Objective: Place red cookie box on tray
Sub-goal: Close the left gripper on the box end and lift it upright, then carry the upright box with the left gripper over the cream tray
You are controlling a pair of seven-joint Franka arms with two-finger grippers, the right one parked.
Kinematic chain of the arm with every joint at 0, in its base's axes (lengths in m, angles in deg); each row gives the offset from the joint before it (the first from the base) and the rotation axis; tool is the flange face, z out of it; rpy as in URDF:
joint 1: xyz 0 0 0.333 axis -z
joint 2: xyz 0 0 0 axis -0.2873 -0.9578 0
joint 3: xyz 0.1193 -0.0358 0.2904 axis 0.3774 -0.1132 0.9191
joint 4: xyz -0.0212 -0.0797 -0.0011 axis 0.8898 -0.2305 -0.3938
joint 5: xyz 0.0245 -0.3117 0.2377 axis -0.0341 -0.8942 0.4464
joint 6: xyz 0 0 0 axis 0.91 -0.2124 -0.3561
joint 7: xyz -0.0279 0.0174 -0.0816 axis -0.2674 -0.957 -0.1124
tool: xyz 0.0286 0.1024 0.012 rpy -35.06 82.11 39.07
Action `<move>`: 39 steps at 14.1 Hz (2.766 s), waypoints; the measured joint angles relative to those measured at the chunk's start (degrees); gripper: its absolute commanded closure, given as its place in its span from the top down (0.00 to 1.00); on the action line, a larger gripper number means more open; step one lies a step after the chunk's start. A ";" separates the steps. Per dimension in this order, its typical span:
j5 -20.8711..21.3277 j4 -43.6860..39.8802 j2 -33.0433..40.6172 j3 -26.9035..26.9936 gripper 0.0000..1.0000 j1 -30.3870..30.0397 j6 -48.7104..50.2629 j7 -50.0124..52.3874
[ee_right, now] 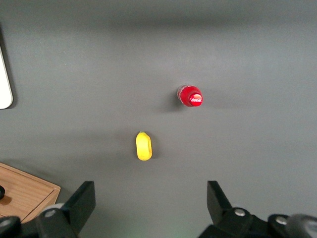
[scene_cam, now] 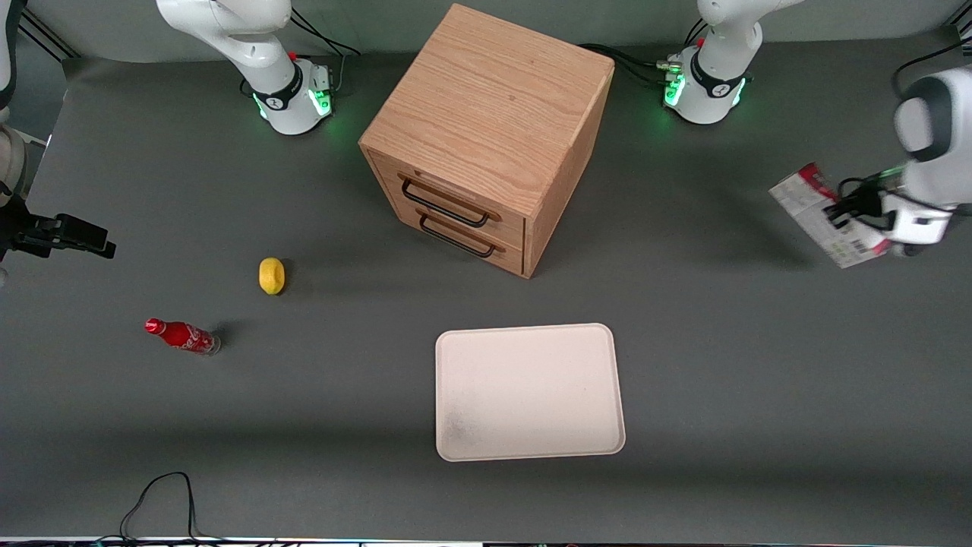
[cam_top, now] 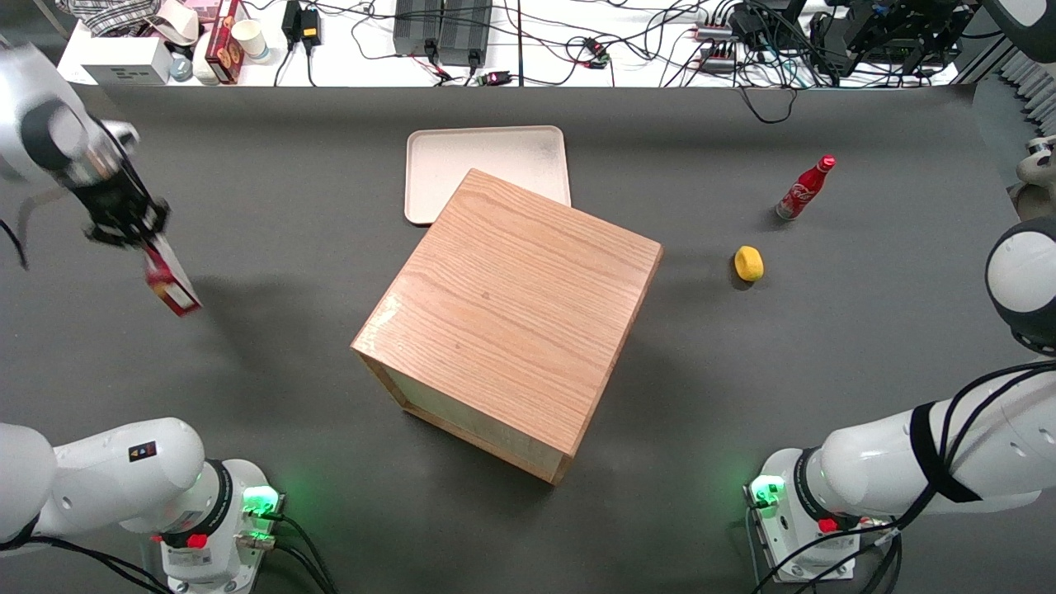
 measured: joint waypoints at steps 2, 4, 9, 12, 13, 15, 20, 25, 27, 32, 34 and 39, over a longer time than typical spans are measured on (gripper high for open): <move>0.00 -10.26 0.32 -0.28 0.00 0.67 11.45 -1.68; 0.00 -20.27 -0.47 -0.49 0.00 2.12 22.01 -2.21; -0.11 -36.89 -7.44 -0.61 0.00 4.54 32.98 -2.27; -1.51 -38.76 -10.25 -1.34 0.00 7.06 32.79 -2.25; -2.79 -39.58 -11.47 -2.07 0.00 8.76 32.55 -1.67; -4.99 -43.17 -15.66 -3.59 0.00 13.70 30.71 2.72; -5.94 -60.70 -34.44 -5.79 0.00 29.13 23.38 7.81; -5.90 -68.71 -48.52 -5.77 0.00 38.74 10.00 8.52; -5.89 -69.40 -51.01 -5.37 0.00 38.55 7.65 8.47; -3.89 -69.43 -55.52 -4.65 0.00 37.81 1.92 8.44; -3.33 -69.43 -57.51 -4.05 0.00 37.76 -0.30 8.44; -1.34 -69.43 -60.37 -3.62 0.00 37.70 -3.58 8.41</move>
